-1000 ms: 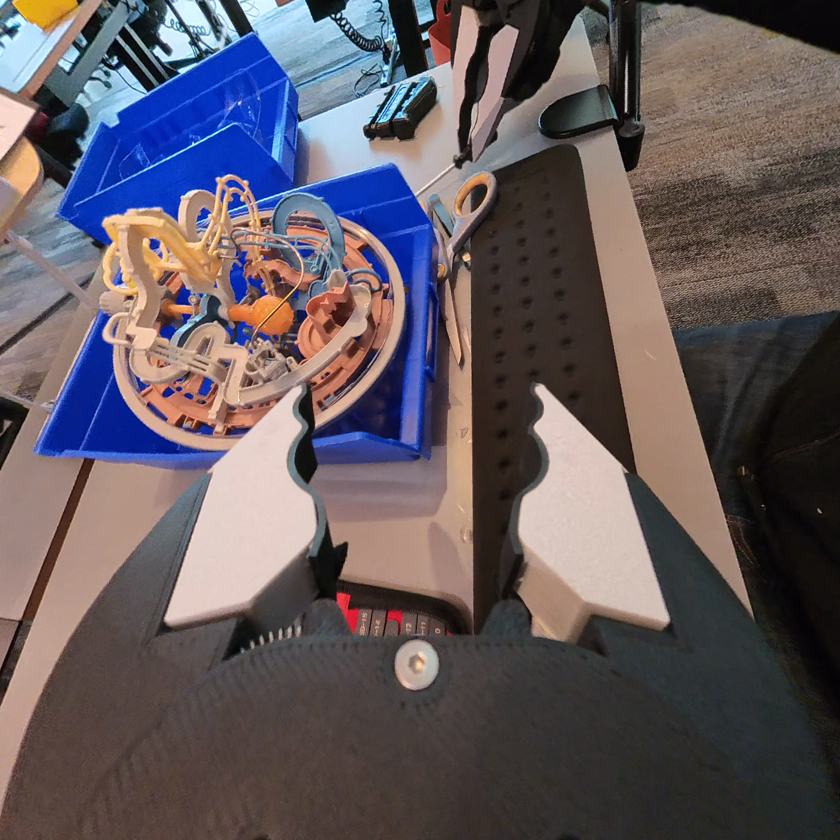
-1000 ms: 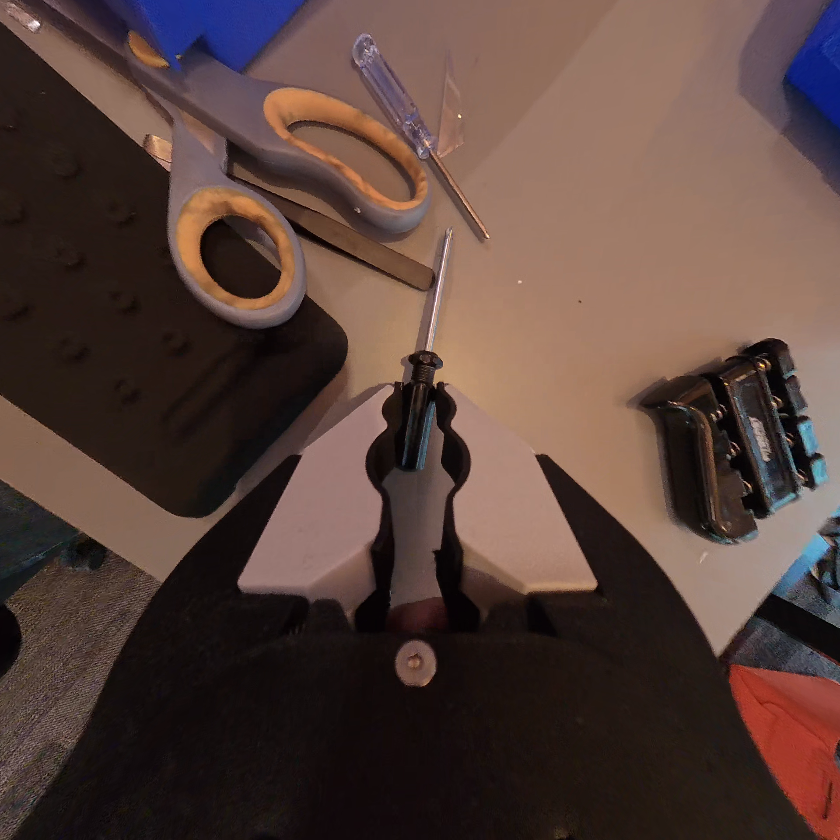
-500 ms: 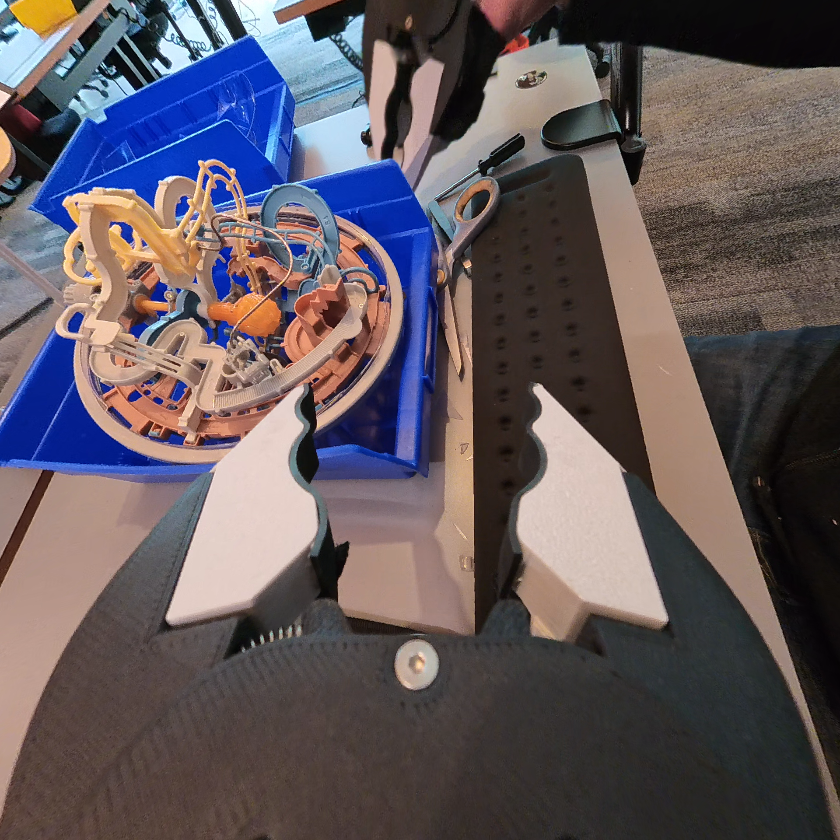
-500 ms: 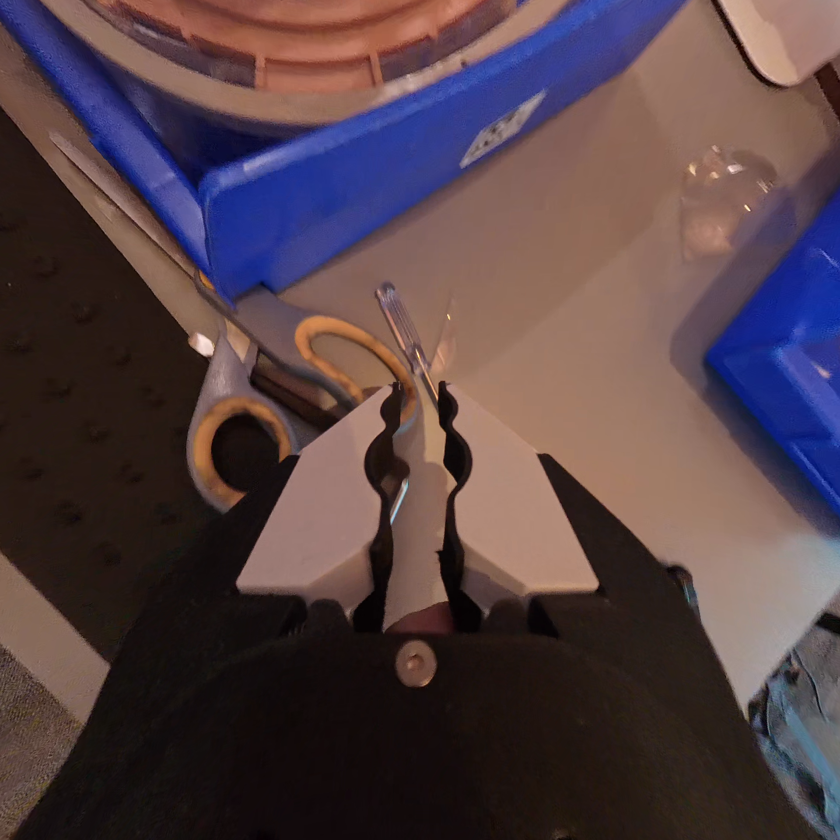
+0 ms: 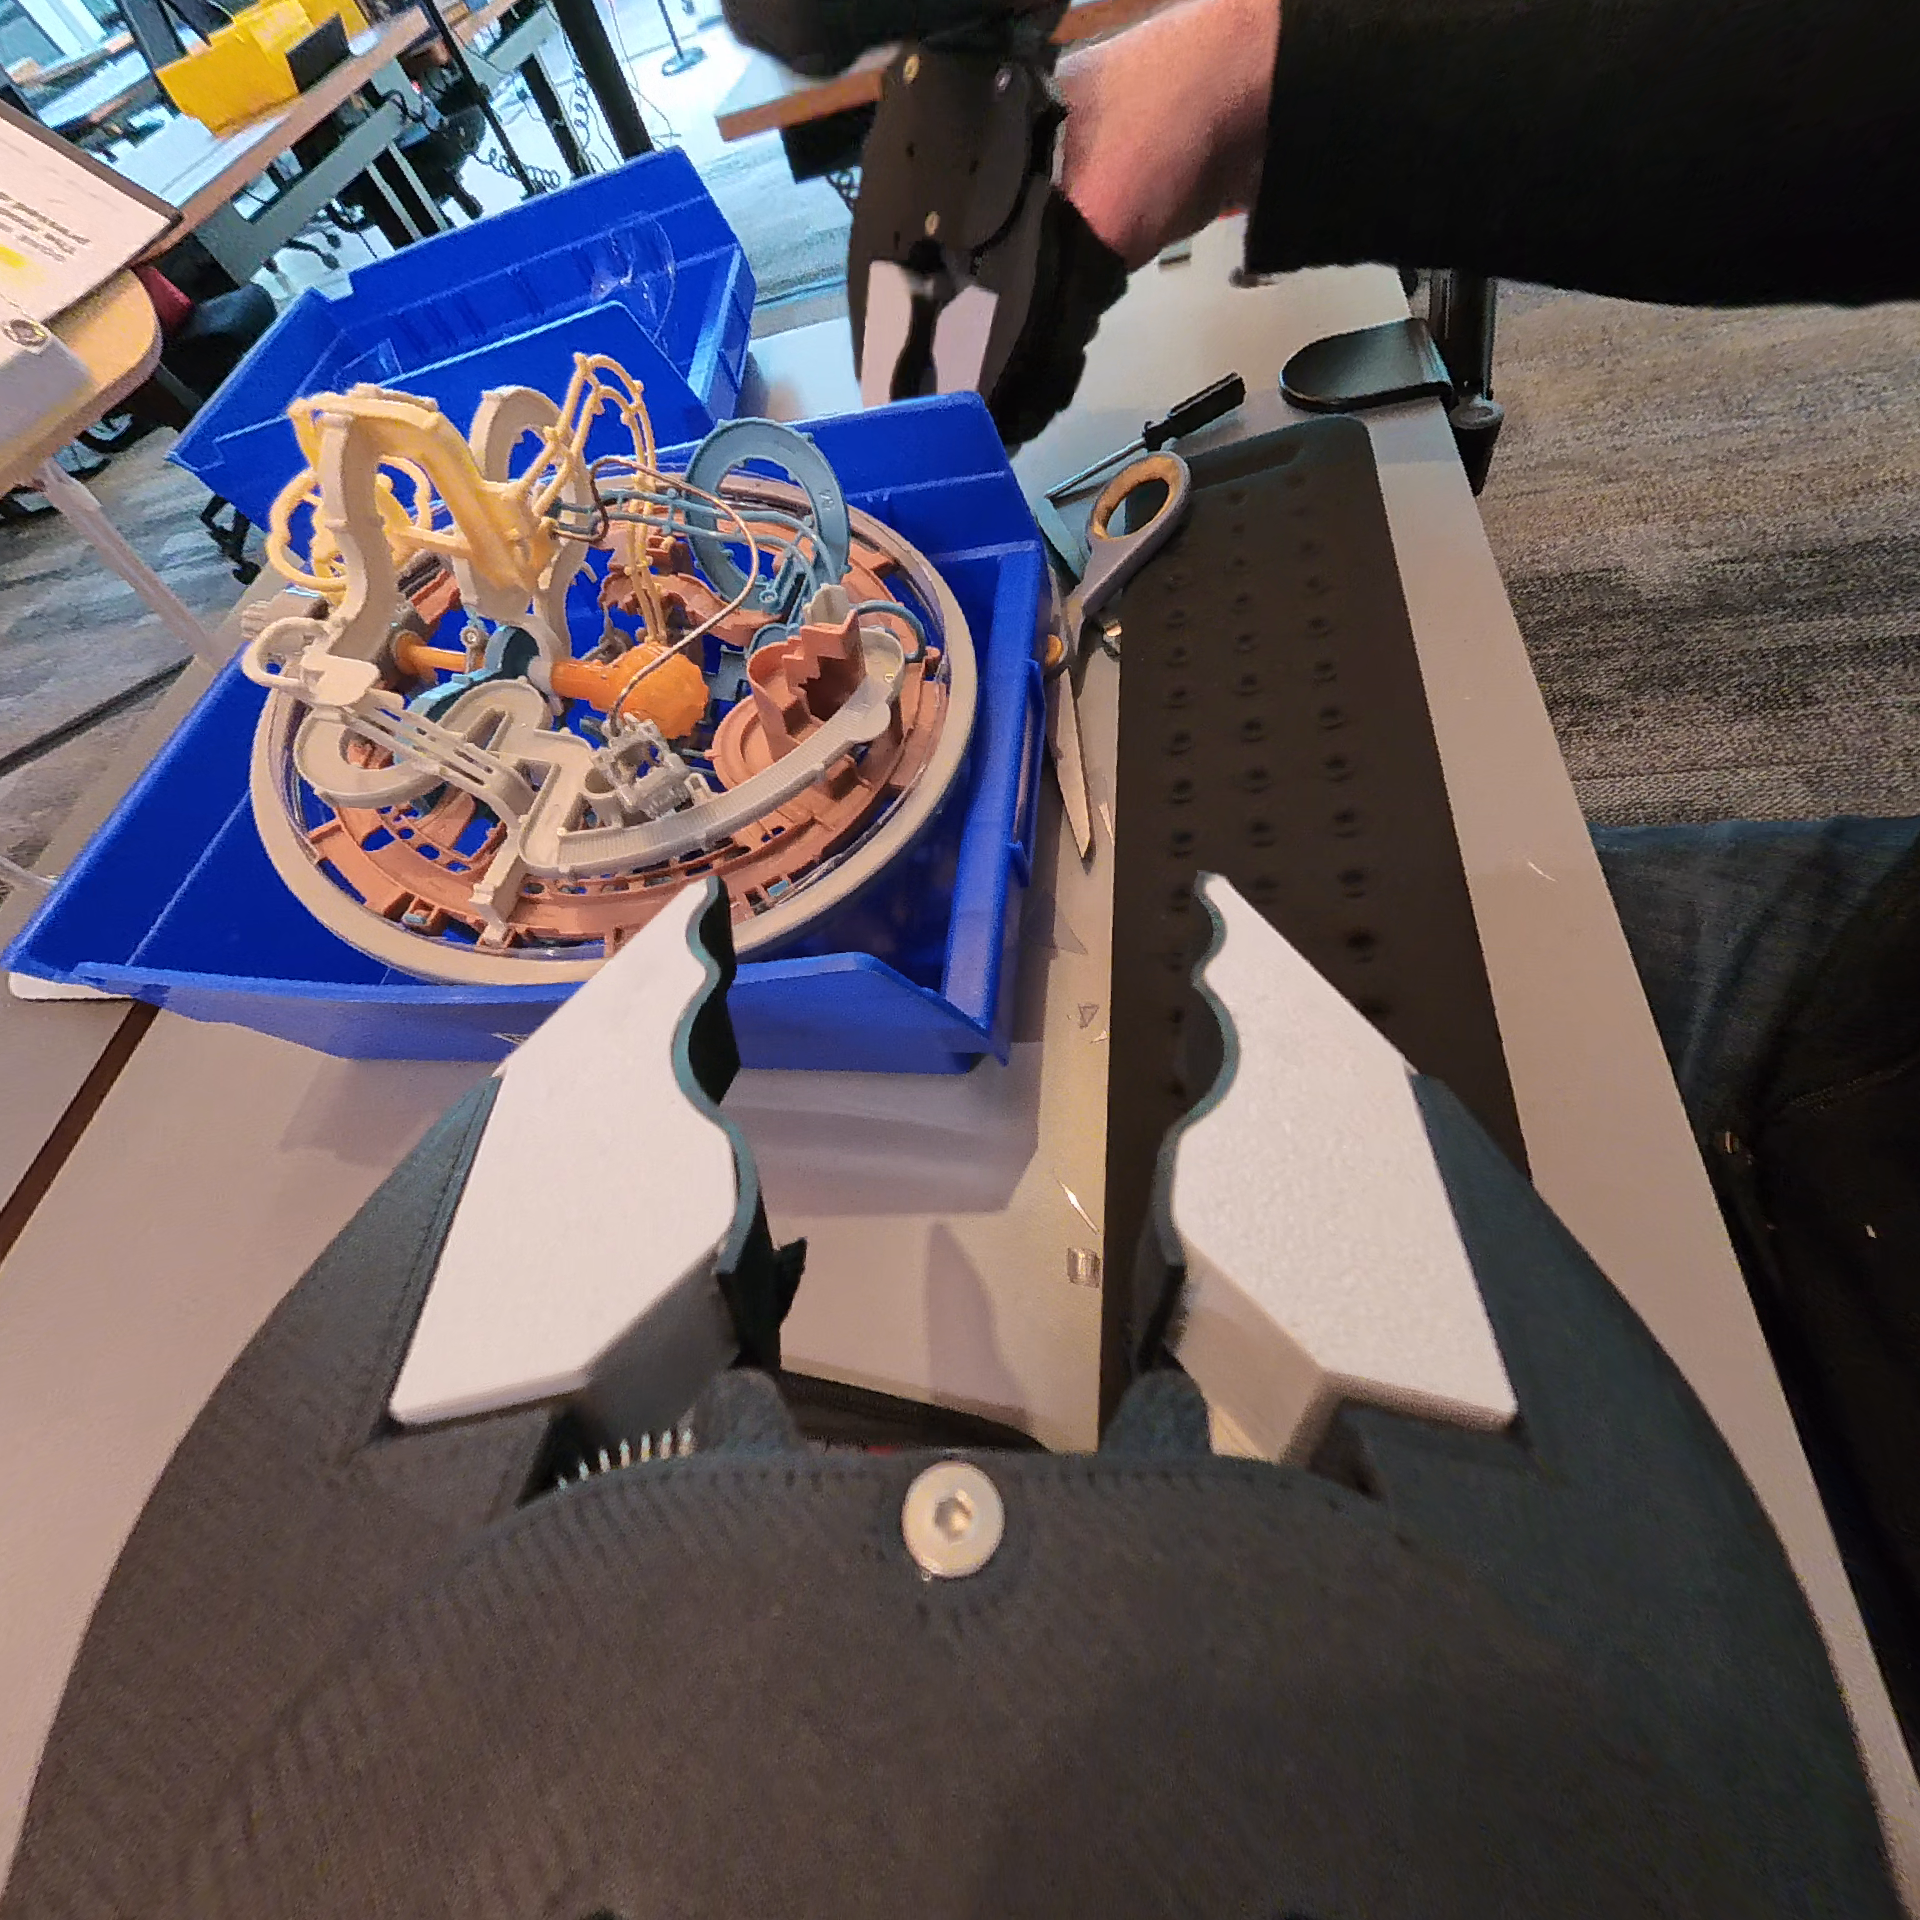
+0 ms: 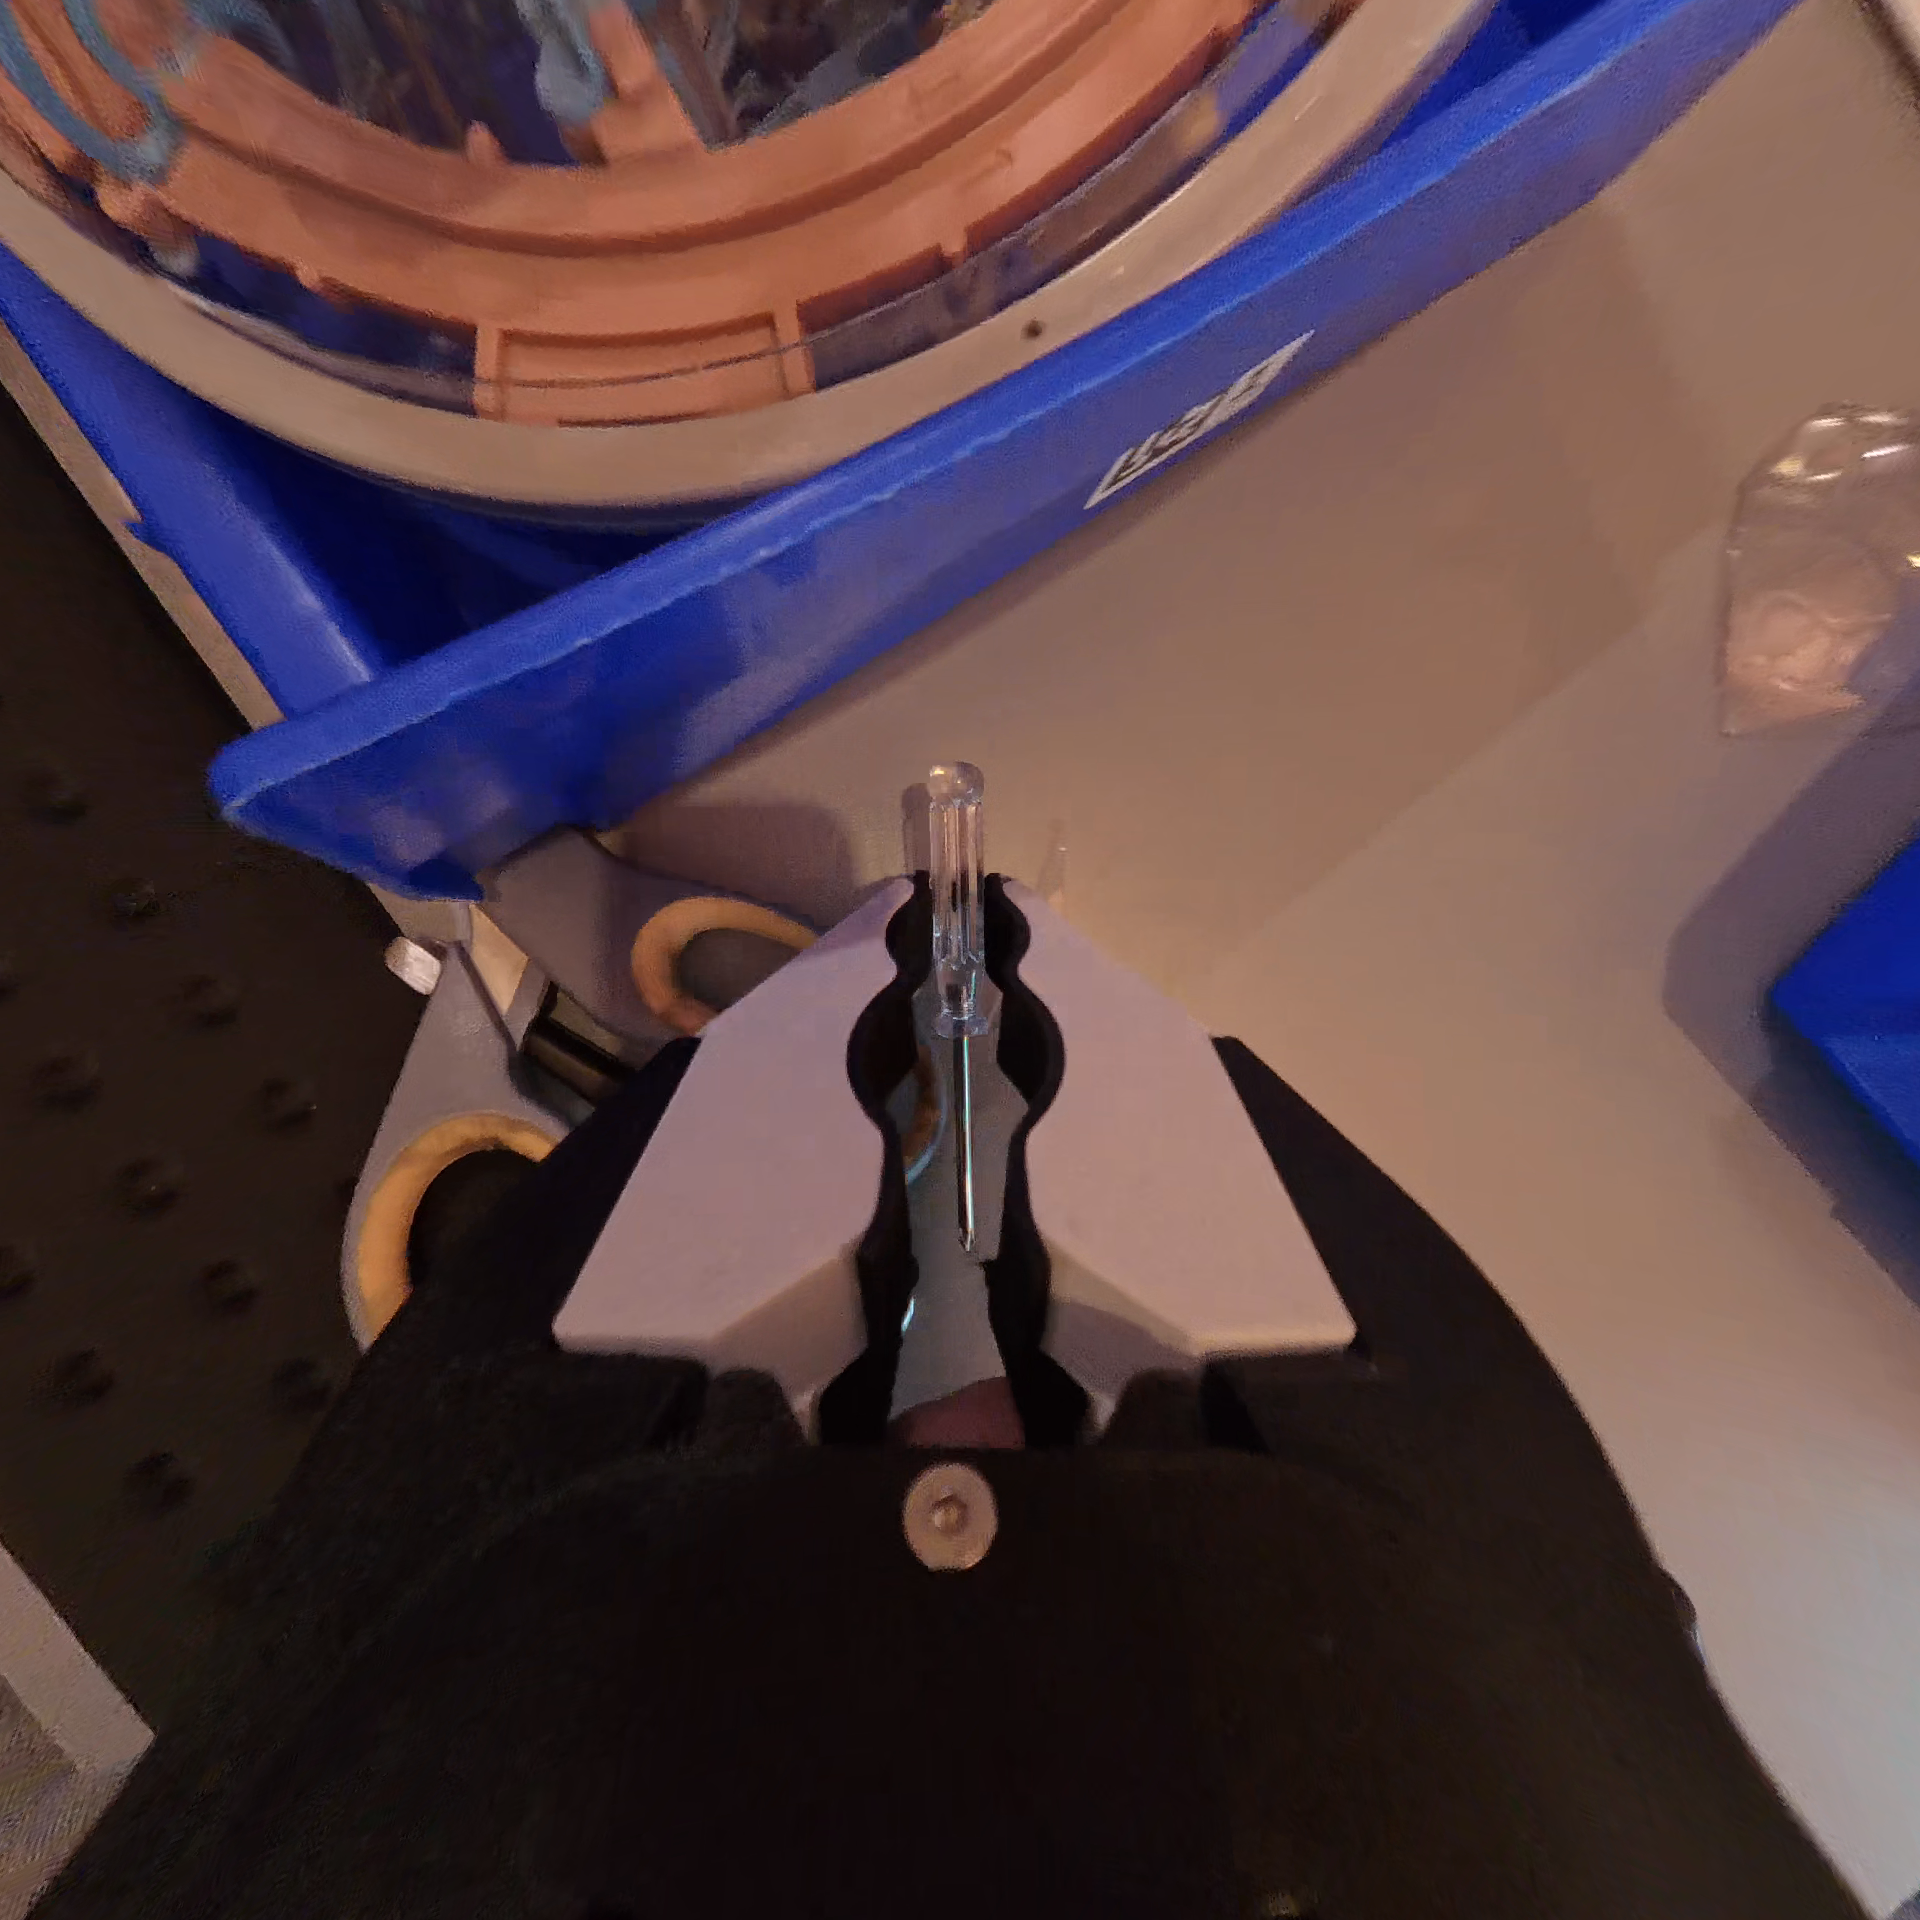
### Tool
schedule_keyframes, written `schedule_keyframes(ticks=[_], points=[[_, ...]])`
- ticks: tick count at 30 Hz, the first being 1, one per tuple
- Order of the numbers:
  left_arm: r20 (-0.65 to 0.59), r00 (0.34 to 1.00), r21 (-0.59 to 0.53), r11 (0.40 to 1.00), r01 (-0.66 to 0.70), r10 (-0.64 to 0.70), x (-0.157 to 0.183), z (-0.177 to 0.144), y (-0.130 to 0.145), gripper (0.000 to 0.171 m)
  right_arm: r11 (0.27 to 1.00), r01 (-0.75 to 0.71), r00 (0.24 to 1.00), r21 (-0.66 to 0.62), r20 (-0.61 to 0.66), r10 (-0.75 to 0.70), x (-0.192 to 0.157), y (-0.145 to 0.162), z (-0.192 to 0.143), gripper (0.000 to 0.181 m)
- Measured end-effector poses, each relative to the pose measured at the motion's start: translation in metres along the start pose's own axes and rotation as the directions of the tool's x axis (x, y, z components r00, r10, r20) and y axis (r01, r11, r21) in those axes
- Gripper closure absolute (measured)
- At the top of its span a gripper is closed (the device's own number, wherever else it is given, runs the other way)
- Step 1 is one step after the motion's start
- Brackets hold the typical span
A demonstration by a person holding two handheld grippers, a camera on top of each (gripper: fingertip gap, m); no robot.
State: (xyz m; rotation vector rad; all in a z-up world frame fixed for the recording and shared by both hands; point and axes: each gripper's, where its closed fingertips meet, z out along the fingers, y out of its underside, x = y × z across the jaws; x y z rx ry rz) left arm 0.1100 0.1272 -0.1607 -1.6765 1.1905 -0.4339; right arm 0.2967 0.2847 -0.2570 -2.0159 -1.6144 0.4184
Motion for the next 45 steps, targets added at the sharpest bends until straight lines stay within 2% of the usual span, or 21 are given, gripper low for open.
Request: schedule_keyframes(ticks=[4,6,8,11,15,18,21,24,25,29,31,33,36,38,40,41,42,45], points=[[0.010,0.999,0.053,0.998,0.032,-0.032,-0.001,0.003,-0.012,0.096,0.979,-0.086,0.993,0.187,-0.069,0.101,0.004,-0.017,-0.044,0.174],[0.010,0.998,0.105,0.993,0.055,-0.057,0.002,0.008,-0.025,0.103,0.936,-0.137,0.984,0.325,-0.066,0.166,-0.002,-0.034,-0.071,0.174],[-0.010,0.997,0.160,0.984,0.077,-0.077,0.011,0.016,-0.041,0.105,0.844,-0.165,0.980,0.510,-0.009,0.197,-0.021,-0.063,-0.103,0.174],[-0.061,0.995,0.208,0.974,0.090,-0.079,0.029,0.033,-0.064,0.108,0.670,-0.161,0.986,0.725,0.093,0.137,-0.066,-0.108,-0.145,0.174],[-0.116,0.989,0.287,0.950,0.119,-0.089,0.048,0.056,-0.099,0.109,0.478,-0.222,0.974,0.850,0.214,0.073,-0.113,-0.144,-0.173,0.174],[-0.139,0.982,0.335,0.927,0.166,-0.126,0.054,0.068,-0.119,0.110,0.345,-0.284,0.956,0.895,0.293,0.027,-0.135,-0.159,-0.182,0.174],[-0.205,0.966,0.391,0.892,0.229,-0.158,0.059,0.070,-0.134,0.117,0.301,-0.319,0.942,0.899,0.336,-0.006,-0.151,-0.164,-0.175,0.175],[-0.264,0.947,0.449,0.845,0.289,-0.184,0.060,0.061,-0.142,0.139,0.294,-0.339,0.933,0.894,0.359,-0.016,-0.161,-0.164,-0.164,0.175],[-0.285,0.940,0.449,0.840,0.303,-0.186,0.063,0.059,-0.141,0.141,0.288,-0.350,0.928,0.891,0.372,-0.024,-0.163,-0.164,-0.163,0.175],[-0.347,0.922,0.438,0.840,0.320,-0.171,0.074,0.054,-0.135,0.153,0.300,-0.360,0.920,0.884,0.390,-0.046,-0.173,-0.161,-0.158,0.174],[-0.322,0.932,0.425,0.855,0.297,-0.163,0.070,0.052,-0.128,0.171,0.314,-0.376,0.906,0.872,0.417,-0.073,-0.181,-0.158,-0.159,0.174],[-0.388,0.910,0.402,0.861,0.311,-0.147,0.076,0.047,-0.123,0.171,0.348,-0.352,0.913,0.869,0.400,-0.076,-0.185,-0.156,-0.157,0.174],[-0.362,0.924,0.379,0.886,0.266,-0.122,0.079,0.046,-0.117,0.171,0.390,-0.328,0.917,0.861,0.389,-0.087,-0.193,-0.154,-0.154,0.174],[-0.299,0.949,0.358,0.911,0.206,-0.097,0.074,0.046,-0.110,0.171,0.421,-0.336,0.916,0.843,0.396,-0.062,-0.193,-0.150,-0.150,0.173],[-0.180,0.983,0.301,0.950,0.079,-0.024,0.066,0.047,-0.099,0.171,0.493,-0.298,0.937,0.817,0.349,-0.012,-0.191,-0.142,-0.140,0.170],[-0.099,0.994,0.249,0.968,-0.011,0.036,0.060,0.048,-0.093,0.171,0.535,-0.277,0.949,0.798,0.314,0.024,-0.188,-0.138,-0.134,0.156],[-0.020,0.993,0.186,0.977,-0.107,0.113,0.055,0.048,-0.086,0.171,0.572,-0.263,0.957,0.777,0.283,0.054,-0.187,-0.135,-0.130,0.141],[0.132,0.934,0.014,0.942,-0.335,0.331,0.047,0.050,-0.074,0.171,0.641,-0.232,0.972,0.732,0.201,0.123,-0.187,-0.131,-0.123,0.142]])
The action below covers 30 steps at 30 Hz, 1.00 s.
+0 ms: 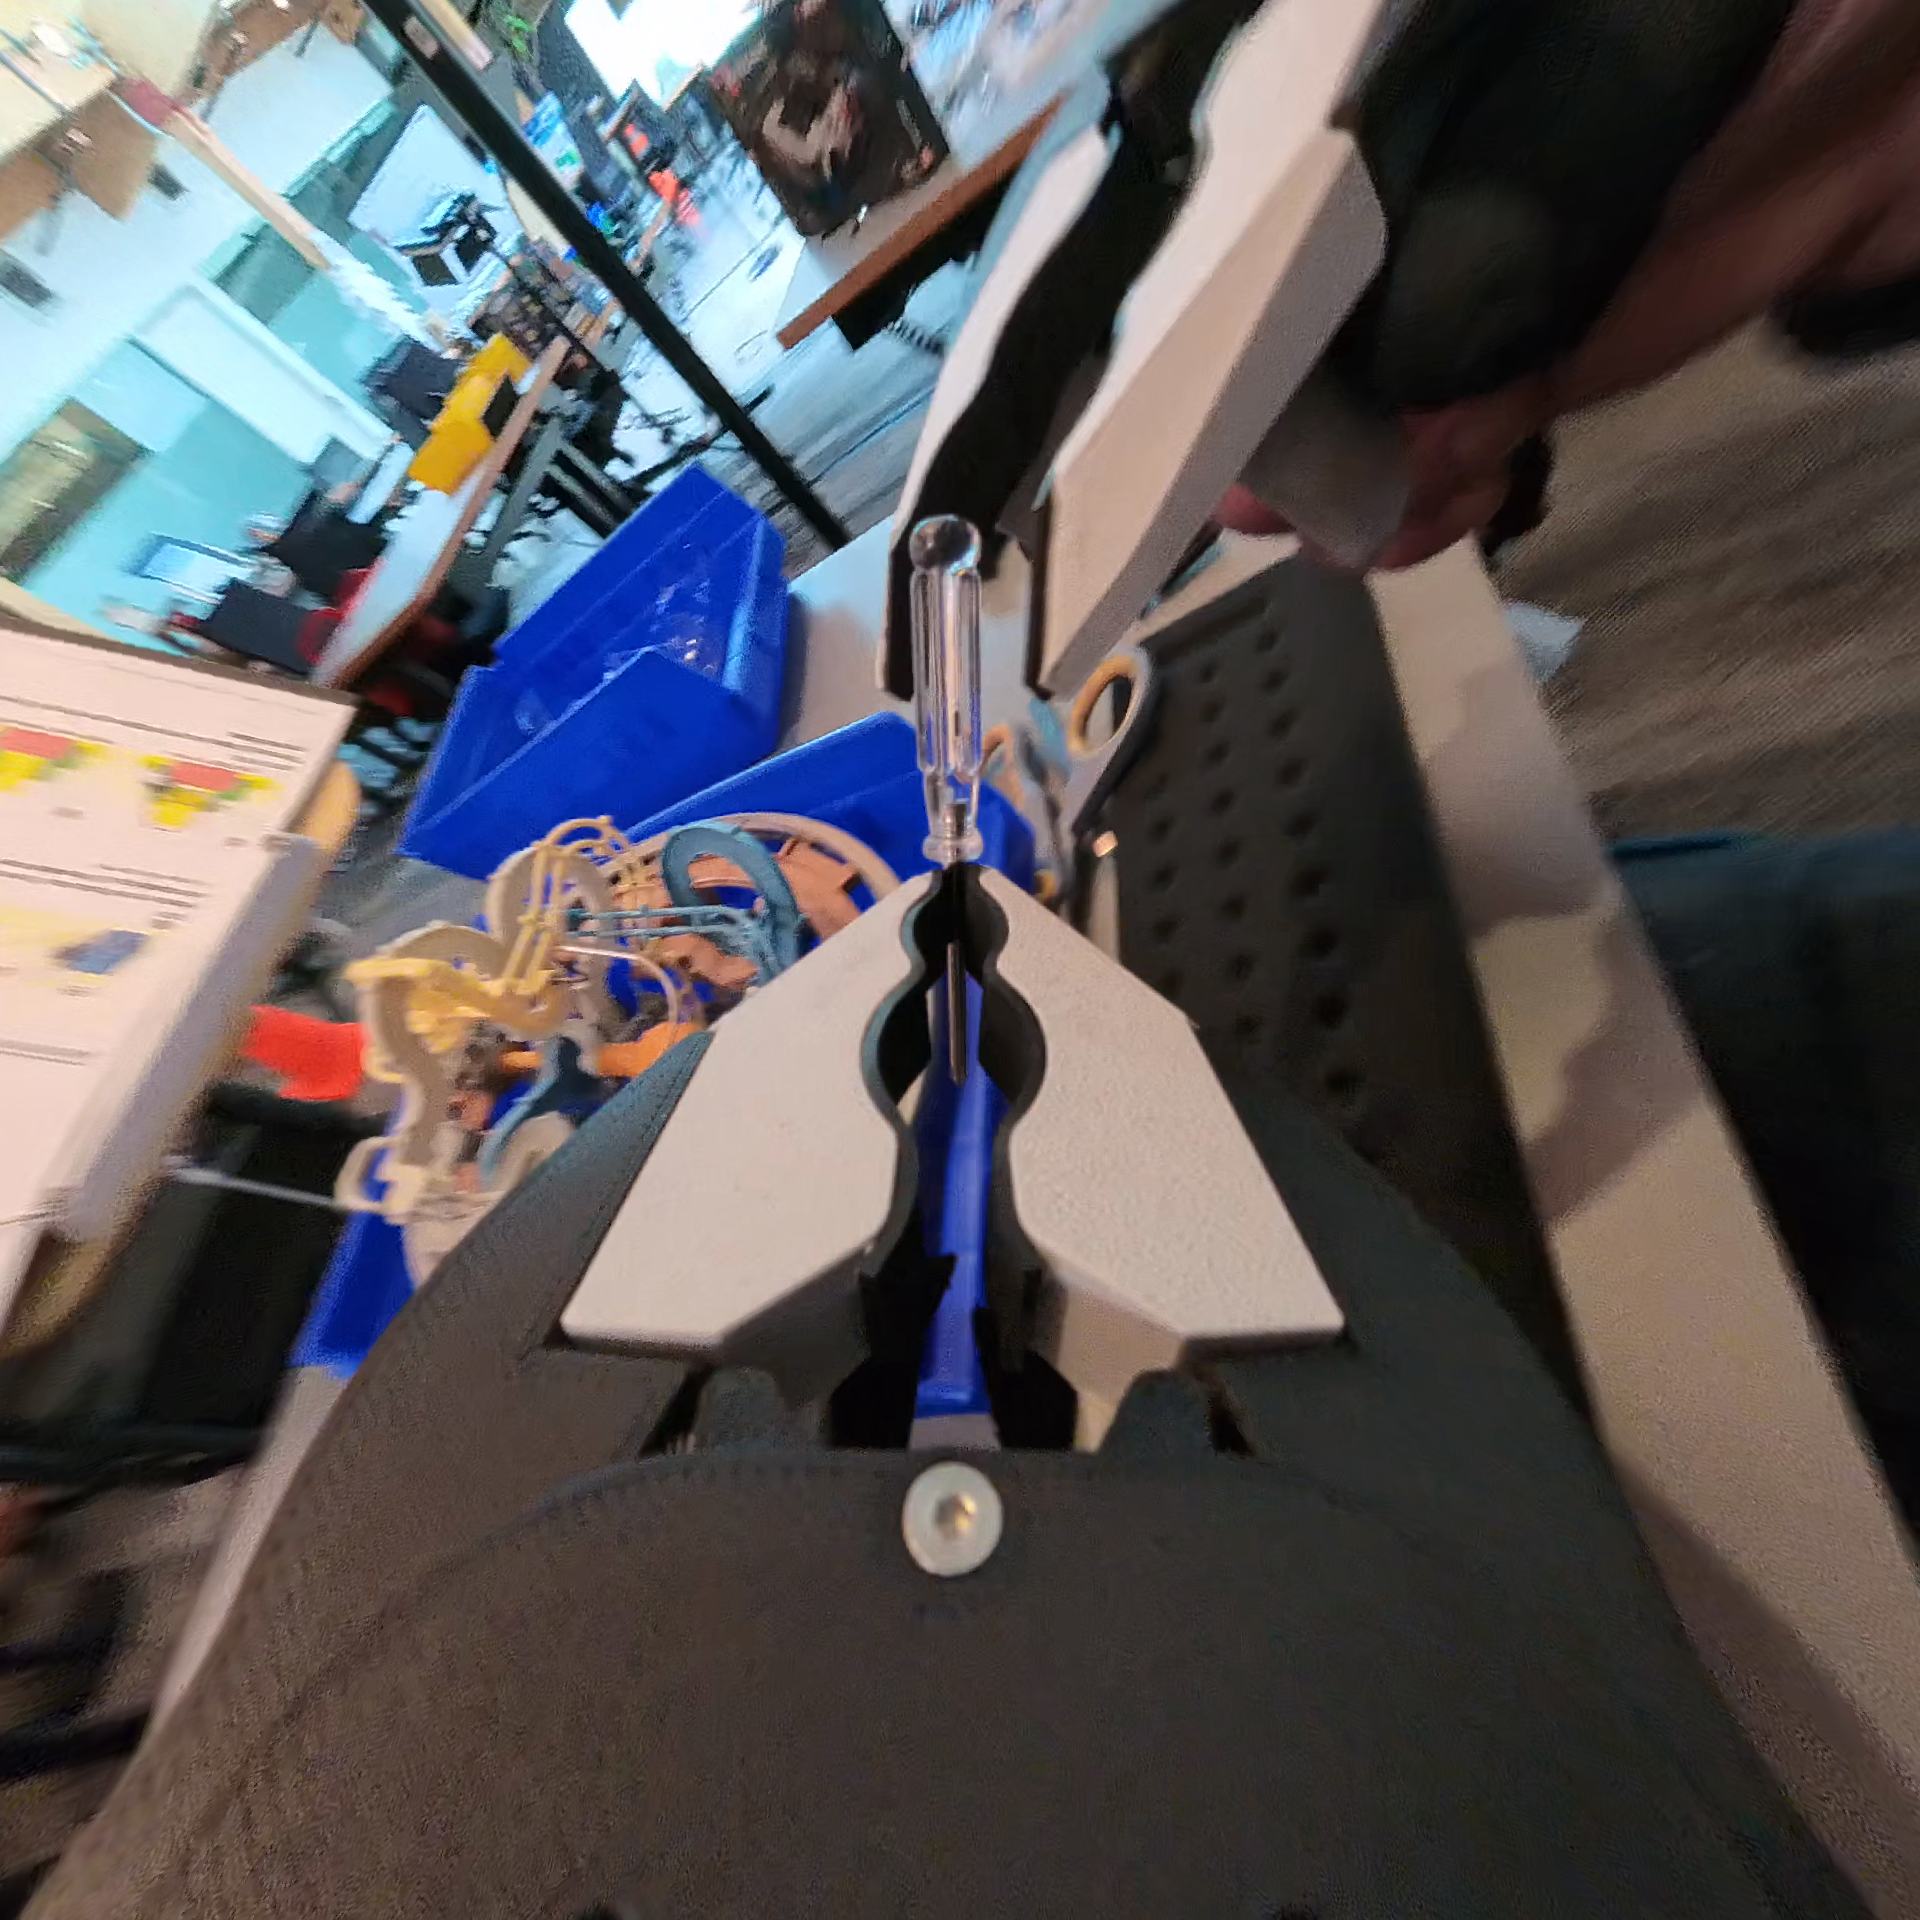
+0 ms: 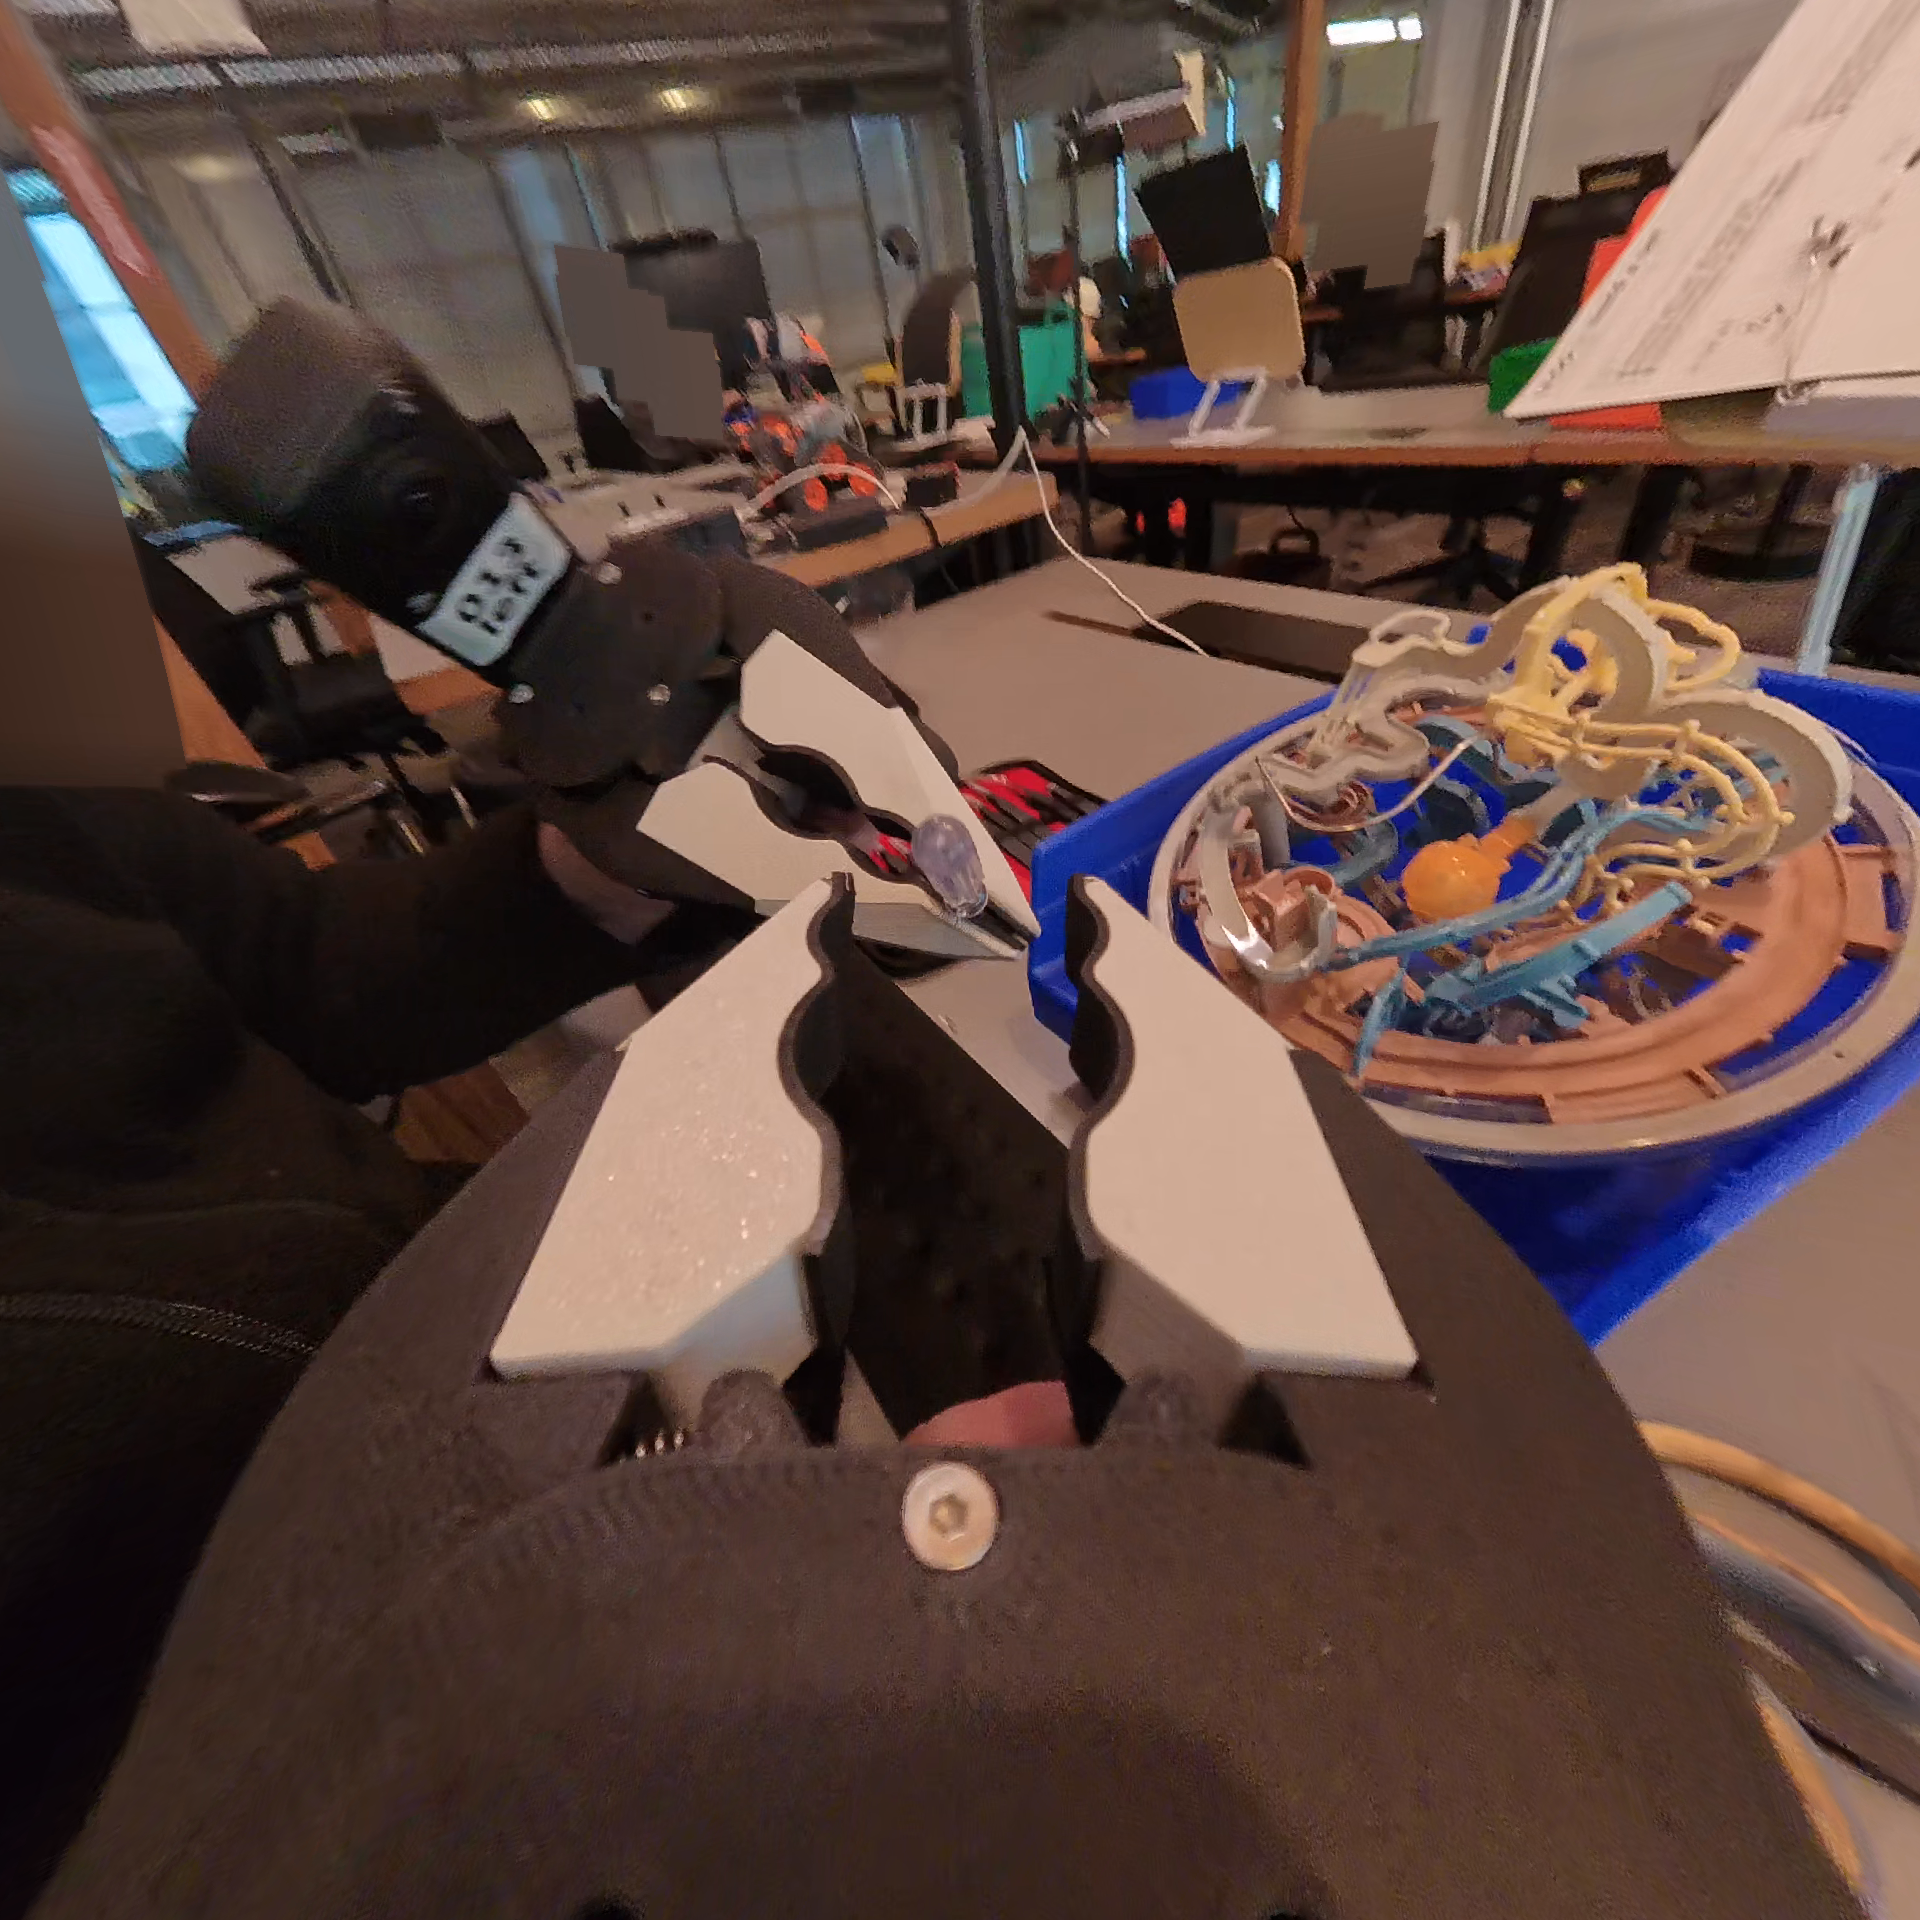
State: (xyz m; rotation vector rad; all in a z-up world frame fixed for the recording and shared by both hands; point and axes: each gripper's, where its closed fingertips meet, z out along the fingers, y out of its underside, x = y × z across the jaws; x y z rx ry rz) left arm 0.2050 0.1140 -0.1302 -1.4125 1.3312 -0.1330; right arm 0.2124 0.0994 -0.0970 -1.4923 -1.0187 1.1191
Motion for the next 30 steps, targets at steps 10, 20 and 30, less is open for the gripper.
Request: schedule_keyframes(ticks=[10,20,30], points=[[0.106,0.936,-0.163,0.935,-0.316,0.335,-0.004,0.002,0.012,0.171,0.990,0.023,0.993,-0.141,-0.109,-0.038,-0.001,0.017,0.011,0.166],[0.093,0.940,-0.132,0.940,-0.316,0.329,-0.005,0.002,0.007,0.171,0.988,0.013,0.987,-0.153,-0.155,-0.037,0.004,0.020,0.017,0.173],[0.090,0.934,-0.109,0.935,-0.337,0.346,-0.009,0.005,0.008,0.171,0.977,0.075,0.976,-0.201,-0.184,-0.113,0.007,0.018,0.020,0.174]])
